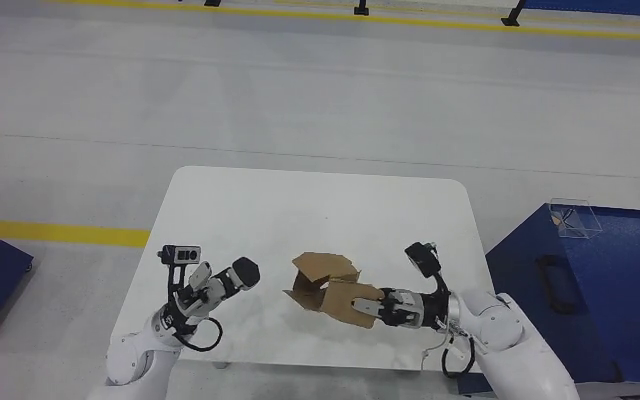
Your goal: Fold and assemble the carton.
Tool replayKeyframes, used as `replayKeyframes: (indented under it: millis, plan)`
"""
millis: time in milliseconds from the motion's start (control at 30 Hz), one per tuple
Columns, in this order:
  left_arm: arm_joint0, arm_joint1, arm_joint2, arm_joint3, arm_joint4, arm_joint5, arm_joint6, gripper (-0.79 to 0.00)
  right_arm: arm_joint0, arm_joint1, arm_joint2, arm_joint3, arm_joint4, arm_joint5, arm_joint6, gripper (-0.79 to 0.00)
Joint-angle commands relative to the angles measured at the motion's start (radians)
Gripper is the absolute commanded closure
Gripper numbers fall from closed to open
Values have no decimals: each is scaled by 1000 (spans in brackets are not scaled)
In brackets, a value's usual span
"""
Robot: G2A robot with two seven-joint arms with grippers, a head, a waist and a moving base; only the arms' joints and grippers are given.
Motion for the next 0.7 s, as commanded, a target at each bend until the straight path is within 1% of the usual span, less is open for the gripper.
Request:
replayKeyframes:
  millis: [0, 133, 167, 233, 333, 467, 567, 667]
  plan:
    - [-3, 5, -10, -23, 33, 55, -6, -785, 1, 2, -8, -1, -51, 3, 3, 0]
    - [-14, 13, -2, -43, 144, 109, -27, -785, -4, 7, -20, -21, -184, -13, -13, 0]
    - [-22, 14, 4, -42, 173, 120, -20, -785, -8, 8, -22, -24, -205, -20, -21, 0]
    - [-36, 12, 15, -50, 204, 109, 14, -785, -12, 10, -29, -29, -219, -24, -24, 0]
    - [-55, 11, 48, -69, 201, 146, -5, -785, -13, 16, -48, -57, -271, -12, -13, 0]
    - [-88, 10, 108, -73, 256, 200, -21, -785, -17, 27, -85, -95, -318, -3, -3, 0]
    - [-117, 7, 159, -59, 305, 228, -19, -785, -17, 36, -94, -110, -317, -8, -8, 0]
    - [-147, 3, 203, -26, 333, 272, -17, -785, -20, 46, -88, -121, -308, -16, -17, 0]
